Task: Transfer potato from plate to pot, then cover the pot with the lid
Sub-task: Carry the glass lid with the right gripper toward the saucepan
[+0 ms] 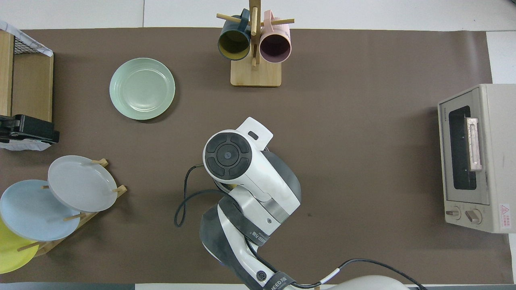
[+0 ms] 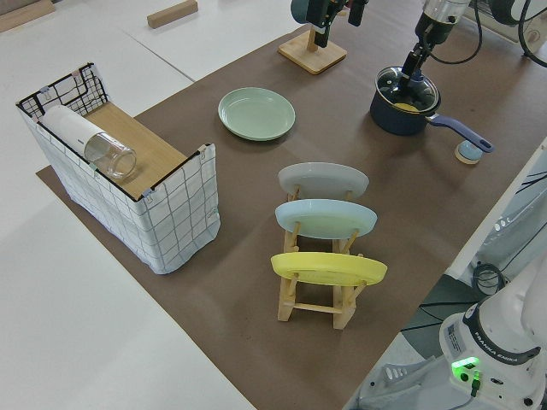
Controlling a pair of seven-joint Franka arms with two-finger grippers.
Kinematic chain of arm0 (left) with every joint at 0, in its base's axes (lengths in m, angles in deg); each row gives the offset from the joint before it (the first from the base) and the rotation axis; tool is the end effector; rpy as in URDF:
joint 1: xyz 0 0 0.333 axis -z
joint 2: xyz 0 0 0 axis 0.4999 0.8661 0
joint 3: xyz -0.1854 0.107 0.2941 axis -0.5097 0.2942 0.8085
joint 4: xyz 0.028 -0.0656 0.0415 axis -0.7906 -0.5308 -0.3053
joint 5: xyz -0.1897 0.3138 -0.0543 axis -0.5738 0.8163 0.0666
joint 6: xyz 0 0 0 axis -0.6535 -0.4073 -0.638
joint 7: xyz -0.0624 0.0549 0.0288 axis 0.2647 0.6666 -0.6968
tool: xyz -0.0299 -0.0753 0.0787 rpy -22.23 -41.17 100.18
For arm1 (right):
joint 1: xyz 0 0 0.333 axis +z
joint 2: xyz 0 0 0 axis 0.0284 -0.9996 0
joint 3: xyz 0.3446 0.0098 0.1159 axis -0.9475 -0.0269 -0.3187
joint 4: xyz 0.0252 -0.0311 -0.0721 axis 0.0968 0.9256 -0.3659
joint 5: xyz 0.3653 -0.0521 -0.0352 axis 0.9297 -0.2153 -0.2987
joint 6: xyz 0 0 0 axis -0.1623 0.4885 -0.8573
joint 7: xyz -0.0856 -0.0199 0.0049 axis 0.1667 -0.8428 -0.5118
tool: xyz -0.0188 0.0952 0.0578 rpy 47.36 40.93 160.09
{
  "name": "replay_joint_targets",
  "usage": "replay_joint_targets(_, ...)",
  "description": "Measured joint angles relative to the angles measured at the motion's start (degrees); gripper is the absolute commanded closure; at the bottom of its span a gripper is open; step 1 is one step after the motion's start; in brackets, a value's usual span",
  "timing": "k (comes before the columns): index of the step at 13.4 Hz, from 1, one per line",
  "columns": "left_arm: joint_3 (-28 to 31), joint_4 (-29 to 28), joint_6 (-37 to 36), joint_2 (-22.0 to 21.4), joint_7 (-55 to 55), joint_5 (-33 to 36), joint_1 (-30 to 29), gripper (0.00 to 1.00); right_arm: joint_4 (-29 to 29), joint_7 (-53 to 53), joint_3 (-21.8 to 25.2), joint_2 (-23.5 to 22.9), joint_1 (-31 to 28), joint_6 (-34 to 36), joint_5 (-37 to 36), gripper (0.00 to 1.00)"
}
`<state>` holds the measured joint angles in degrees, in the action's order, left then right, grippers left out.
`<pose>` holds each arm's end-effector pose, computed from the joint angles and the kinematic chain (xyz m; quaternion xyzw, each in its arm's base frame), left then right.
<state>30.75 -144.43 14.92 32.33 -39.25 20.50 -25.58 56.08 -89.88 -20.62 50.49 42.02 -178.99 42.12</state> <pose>0.4966 -0.0459 0.6892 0.9989 -0.0424 -0.0174 0.0114 0.4921 0.4416 0.4518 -0.9988 -0.0426 -0.0178 0.0133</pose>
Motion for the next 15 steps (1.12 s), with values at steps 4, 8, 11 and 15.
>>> replay_joint_targets(4,0.01,-0.04,0.02,0.00,0.00,0.00,0.00,0.00,0.05,-0.09,0.04,0.01,-0.17,0.20,0.93,0.73)
replay_joint_targets(8,0.01,-0.08,0.02,0.00,0.01,0.00,0.00,0.00,0.02,-0.10,0.04,0.08,-0.37,1.00,1.03,0.73)
replay_joint_targets(11,-0.01,-0.08,0.02,0.00,0.01,-0.01,0.00,0.00,0.02,-0.10,0.00,0.14,-0.48,1.95,1.21,0.73)
replay_joint_targets(15,-0.01,-0.09,0.02,0.00,0.01,-0.02,0.00,0.00,0.06,-0.10,0.00,0.13,-0.49,1.95,1.63,0.69)
